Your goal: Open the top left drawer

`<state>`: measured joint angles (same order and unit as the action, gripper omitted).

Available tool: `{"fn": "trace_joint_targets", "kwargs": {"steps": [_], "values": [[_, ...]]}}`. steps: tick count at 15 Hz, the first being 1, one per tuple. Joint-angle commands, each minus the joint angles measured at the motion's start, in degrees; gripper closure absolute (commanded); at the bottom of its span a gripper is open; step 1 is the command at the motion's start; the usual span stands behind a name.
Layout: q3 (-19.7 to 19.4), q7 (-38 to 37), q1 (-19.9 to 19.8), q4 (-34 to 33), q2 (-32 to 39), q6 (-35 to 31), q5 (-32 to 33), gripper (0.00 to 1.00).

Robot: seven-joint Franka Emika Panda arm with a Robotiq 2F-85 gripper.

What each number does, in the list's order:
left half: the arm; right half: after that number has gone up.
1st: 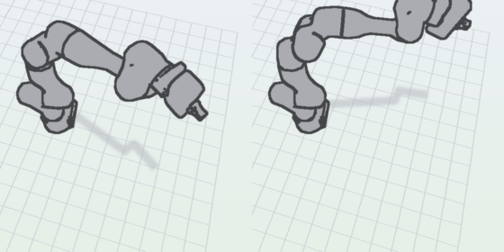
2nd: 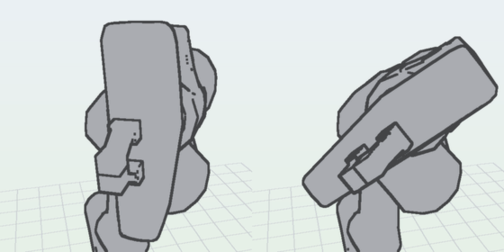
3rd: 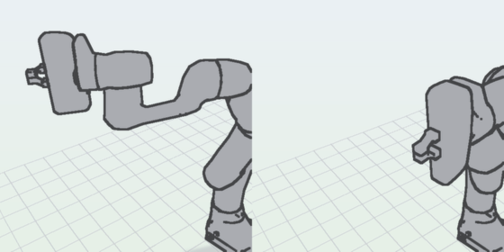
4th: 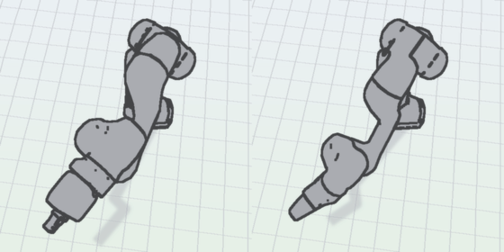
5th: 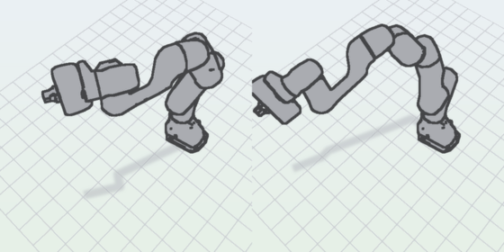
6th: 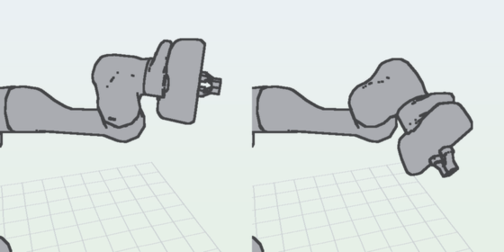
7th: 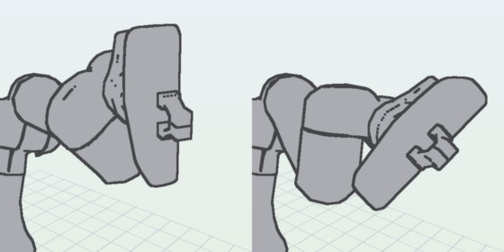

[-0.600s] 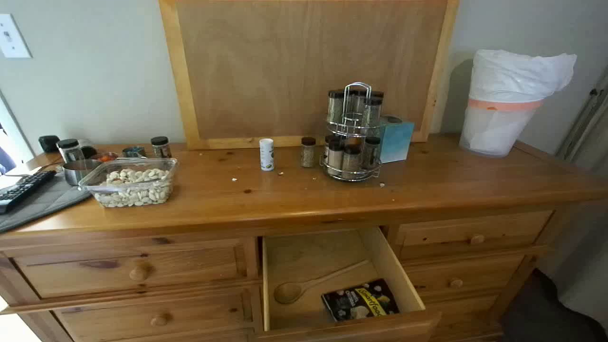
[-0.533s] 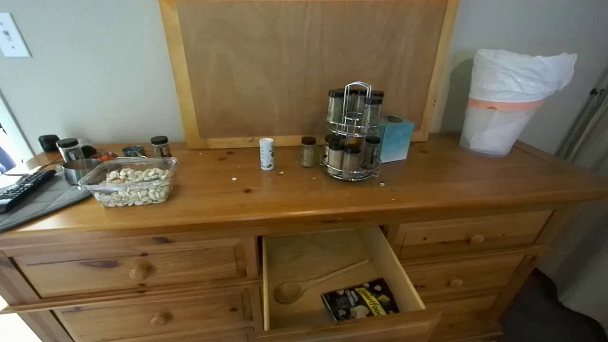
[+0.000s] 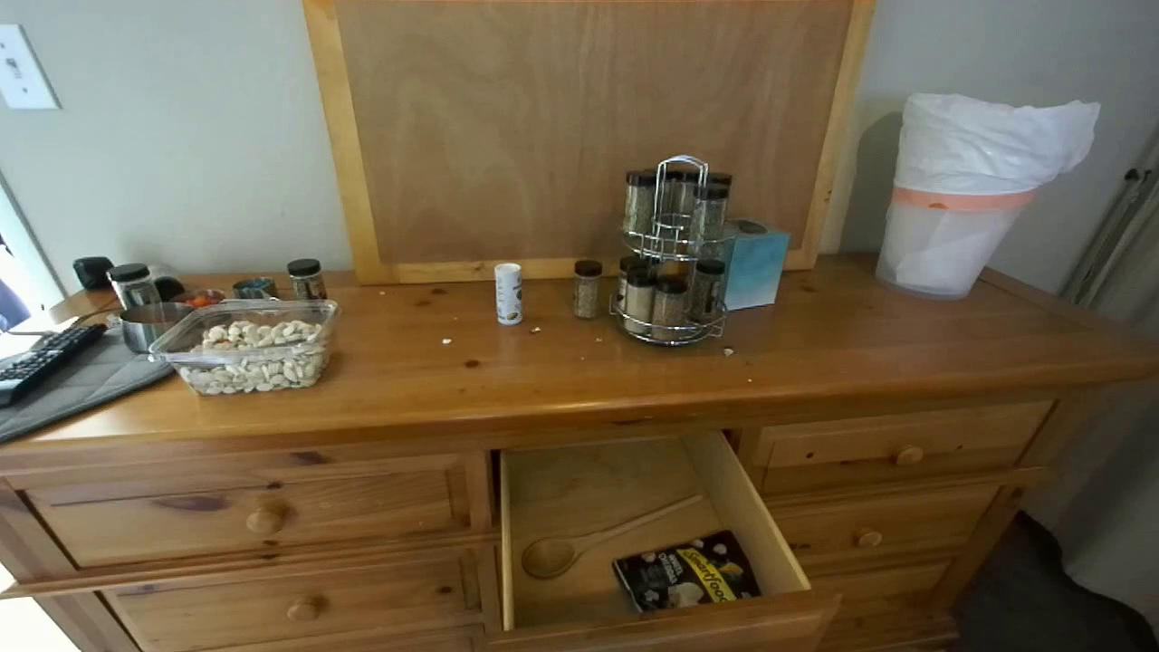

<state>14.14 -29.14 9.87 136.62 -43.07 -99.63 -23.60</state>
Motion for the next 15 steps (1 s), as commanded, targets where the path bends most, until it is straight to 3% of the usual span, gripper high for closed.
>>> {"fn": "trace_joint_targets", "kwargs": {"steps": [1, 10, 15], "values": [[0.86, 0.64, -1.34, -0.23, -0.15, 0.50, -0.64, 0.00], [0.86, 0.64, -1.34, -0.23, -0.15, 0.50, -0.64, 0.00], [6.25, 1.01, -4.15, 6.54, 1.67, -13.16, 5.92, 0.00]]}}
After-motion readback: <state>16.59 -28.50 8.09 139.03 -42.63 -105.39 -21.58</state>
